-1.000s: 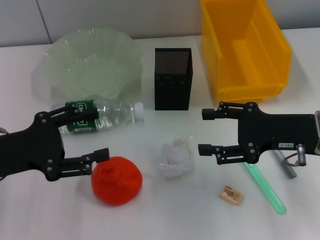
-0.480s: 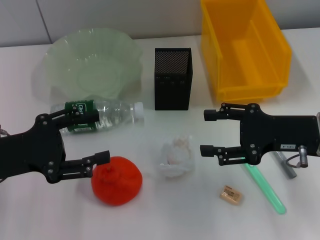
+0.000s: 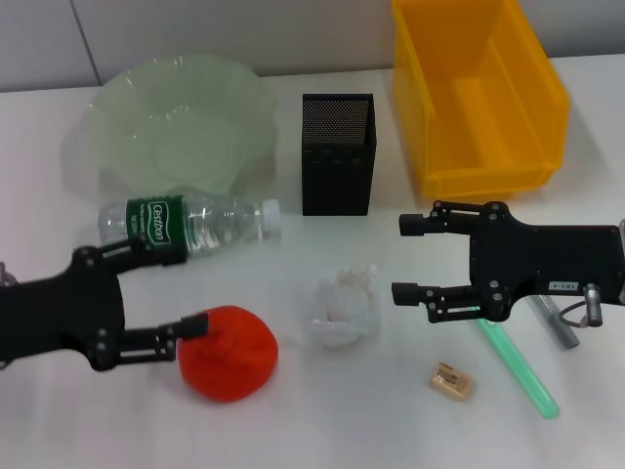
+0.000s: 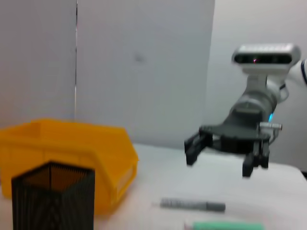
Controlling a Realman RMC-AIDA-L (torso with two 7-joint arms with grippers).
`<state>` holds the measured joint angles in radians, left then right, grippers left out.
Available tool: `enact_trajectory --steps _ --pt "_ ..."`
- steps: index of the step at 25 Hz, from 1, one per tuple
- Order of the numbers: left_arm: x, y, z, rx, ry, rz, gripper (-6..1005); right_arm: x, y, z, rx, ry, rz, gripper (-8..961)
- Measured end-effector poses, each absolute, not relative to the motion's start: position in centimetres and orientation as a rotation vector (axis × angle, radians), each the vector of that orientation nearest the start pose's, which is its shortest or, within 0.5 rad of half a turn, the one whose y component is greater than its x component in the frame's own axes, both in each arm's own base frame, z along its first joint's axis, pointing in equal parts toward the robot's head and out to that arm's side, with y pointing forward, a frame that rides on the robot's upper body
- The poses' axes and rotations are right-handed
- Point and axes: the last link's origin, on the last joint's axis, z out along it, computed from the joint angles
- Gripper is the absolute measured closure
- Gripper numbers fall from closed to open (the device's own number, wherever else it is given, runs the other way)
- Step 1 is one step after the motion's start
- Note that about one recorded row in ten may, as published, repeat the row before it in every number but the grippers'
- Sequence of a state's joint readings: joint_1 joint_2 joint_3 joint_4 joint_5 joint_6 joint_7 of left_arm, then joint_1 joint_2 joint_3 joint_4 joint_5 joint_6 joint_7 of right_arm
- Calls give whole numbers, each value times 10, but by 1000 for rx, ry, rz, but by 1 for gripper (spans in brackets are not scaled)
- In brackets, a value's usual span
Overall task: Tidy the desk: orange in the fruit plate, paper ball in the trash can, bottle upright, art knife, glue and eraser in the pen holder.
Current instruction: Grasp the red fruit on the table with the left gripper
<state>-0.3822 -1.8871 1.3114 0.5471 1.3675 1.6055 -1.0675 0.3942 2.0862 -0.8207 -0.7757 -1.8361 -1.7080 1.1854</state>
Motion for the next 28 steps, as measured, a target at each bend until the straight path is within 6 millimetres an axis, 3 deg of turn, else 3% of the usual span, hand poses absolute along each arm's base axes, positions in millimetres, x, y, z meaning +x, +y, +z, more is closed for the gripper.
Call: enact_trajectory --steps 7,9,14,28 --pt "-286 283 -13 -2864 -391 -716 158 258 294 10 -2774 267 813 152" --pt "-286 283 -13 -2864 -391 -716 158 258 294 10 -2774 267 813 152" --pt "-282 276 -37 -2904 -399 -683 158 258 294 10 -2775 270 812 151" --pt "-283 279 -42 -2898 -391 -644 159 259 293 9 -2776 284 814 153"
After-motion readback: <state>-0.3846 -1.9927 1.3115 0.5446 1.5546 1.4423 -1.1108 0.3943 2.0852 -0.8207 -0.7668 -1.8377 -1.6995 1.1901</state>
